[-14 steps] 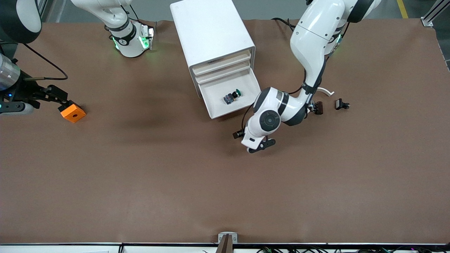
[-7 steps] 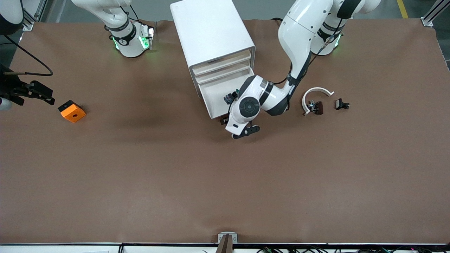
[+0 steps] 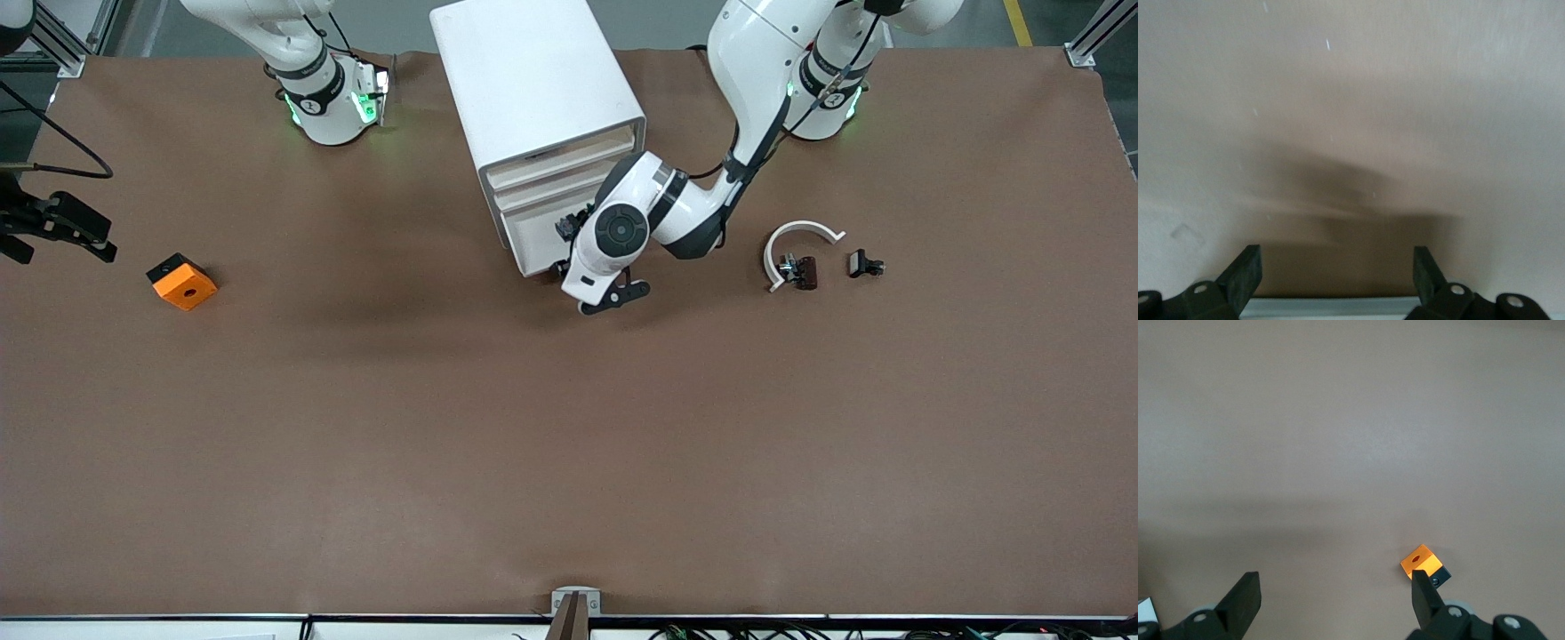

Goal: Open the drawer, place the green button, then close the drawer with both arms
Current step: 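Push the drawer closed into the cabinet with the left gripper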

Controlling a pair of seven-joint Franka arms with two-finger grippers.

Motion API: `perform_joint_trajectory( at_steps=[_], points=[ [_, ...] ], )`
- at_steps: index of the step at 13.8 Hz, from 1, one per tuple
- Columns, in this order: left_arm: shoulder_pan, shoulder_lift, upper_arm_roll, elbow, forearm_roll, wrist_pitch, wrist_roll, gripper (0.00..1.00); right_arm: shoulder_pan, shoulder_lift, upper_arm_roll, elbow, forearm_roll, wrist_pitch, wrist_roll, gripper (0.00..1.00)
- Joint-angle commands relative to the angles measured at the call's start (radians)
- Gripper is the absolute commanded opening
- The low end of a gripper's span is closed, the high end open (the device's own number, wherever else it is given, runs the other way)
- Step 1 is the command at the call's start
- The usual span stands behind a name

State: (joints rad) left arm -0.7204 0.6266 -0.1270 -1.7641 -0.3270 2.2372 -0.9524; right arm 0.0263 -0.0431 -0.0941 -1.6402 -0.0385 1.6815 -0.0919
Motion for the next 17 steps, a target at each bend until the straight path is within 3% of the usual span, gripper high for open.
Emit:
perform_joint_trajectory(
  at_steps=[1, 6, 17],
  points=[
    [0.001, -0.024, -0.04, -0.041, 0.02, -0.001, -0.043, 1.0, -0.011, 0.014, 0.007, 0.036, 0.003, -0.019, -0.006, 1.0],
    [-0.05, -0.024, -0.054, -0.052, 0.02, 0.002, -0.086, 1.0, -0.013, 0.016, 0.007, 0.039, 0.008, -0.042, -0.006, 1.0],
    [-0.037, -0.004, -0.108, -0.043, -0.056, -0.004, -0.111, 1.0, -0.014, 0.016, 0.007, 0.039, 0.008, -0.054, -0.006, 1.0]
  ],
)
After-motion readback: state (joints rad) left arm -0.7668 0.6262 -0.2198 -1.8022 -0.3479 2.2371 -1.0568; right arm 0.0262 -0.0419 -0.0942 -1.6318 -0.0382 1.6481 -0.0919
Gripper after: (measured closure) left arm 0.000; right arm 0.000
